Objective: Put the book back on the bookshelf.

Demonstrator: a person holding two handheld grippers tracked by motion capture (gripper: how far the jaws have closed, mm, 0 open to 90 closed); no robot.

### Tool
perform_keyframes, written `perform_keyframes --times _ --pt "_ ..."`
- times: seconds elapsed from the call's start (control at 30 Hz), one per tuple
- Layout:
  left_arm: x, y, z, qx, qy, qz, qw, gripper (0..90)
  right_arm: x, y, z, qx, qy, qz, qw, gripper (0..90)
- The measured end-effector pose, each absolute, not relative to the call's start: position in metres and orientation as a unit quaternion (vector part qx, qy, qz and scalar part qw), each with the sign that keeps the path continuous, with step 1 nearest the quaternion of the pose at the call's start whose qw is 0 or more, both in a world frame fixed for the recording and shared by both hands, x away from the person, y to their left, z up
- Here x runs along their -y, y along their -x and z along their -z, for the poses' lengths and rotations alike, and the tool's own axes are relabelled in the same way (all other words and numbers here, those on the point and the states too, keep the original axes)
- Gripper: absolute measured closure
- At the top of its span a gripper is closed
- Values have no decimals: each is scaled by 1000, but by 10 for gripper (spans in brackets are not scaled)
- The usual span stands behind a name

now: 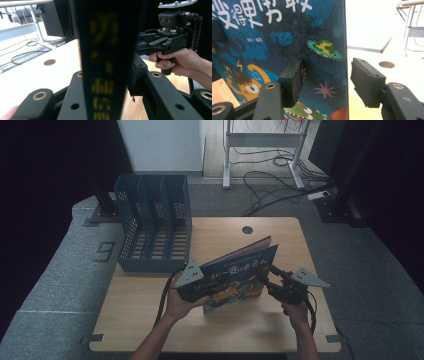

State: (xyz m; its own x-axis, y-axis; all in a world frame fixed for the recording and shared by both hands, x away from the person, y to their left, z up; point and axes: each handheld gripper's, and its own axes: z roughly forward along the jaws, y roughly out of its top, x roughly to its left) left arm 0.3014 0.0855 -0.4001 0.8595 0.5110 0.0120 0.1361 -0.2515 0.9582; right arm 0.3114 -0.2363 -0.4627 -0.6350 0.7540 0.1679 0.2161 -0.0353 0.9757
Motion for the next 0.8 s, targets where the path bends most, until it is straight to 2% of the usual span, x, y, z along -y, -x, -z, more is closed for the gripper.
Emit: perform_keyframes --times 0.2,0.53,0.67,0.77,0.8 --pt "-81 -300 401 -212 -770 -160 580 672 229 -310 463 -662 -366 -615 222 404" --pt "-82 -292 403 -203 -763 -167 590 777 226 -311 465 -660 -365 -620 217 390" --pt "-81 -293 403 -211 -756 -163 598 764 226 -311 465 -658 -367 -621 216 390" --pt "-82 -295 402 -216 -746 -146 612 703 225 -311 465 -655 -369 -621 219 390" --pt "-82 -295 402 -216 -746 -146 612 716 225 -311 465 -655 -369 -621 219 390"
